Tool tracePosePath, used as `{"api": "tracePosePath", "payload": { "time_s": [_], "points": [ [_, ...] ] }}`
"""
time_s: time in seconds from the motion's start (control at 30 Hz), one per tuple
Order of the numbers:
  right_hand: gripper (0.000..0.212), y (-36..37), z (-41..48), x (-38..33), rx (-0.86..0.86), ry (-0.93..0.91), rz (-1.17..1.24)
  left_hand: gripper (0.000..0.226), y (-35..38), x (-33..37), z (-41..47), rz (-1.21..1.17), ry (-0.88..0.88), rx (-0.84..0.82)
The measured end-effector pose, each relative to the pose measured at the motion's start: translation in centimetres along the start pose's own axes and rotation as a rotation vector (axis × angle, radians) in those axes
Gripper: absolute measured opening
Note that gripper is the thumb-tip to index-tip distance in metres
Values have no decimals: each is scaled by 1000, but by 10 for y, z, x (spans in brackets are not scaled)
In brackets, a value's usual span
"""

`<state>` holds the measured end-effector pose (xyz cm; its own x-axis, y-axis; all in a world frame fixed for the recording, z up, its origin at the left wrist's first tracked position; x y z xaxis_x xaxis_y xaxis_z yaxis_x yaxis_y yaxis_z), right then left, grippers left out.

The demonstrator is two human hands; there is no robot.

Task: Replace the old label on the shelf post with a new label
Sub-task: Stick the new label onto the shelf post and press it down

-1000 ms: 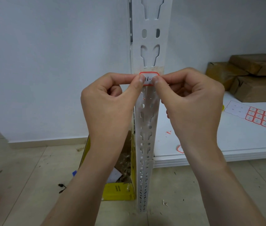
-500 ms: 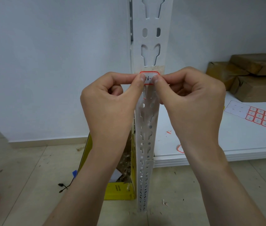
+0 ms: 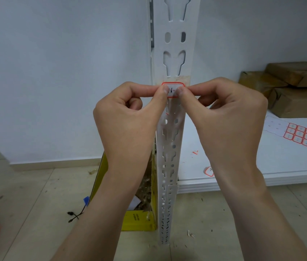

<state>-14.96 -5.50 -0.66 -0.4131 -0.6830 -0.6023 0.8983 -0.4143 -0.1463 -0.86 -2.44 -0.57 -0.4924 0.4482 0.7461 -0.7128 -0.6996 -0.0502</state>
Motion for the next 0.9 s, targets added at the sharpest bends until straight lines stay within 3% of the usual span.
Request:
{"api": "tracePosePath", "payload": {
  "time_s": [0.9],
  "points": [
    [18,-2,2,2,-16,117,95,13,-2,3,3,61,-32,-7]
  ]
}}
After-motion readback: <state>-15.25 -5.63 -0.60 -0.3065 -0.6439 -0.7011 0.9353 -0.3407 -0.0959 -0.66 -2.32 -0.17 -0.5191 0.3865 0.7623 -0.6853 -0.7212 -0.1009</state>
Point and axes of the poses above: each hand's wrist, its own z-axis towards the middle knuckle, its own y-axis out of the palm, x = y × z, the point moved 2 cm from there along z, towards the middle knuckle, and after that the axes turned 2 degrees about z, right-handed, at the moved point
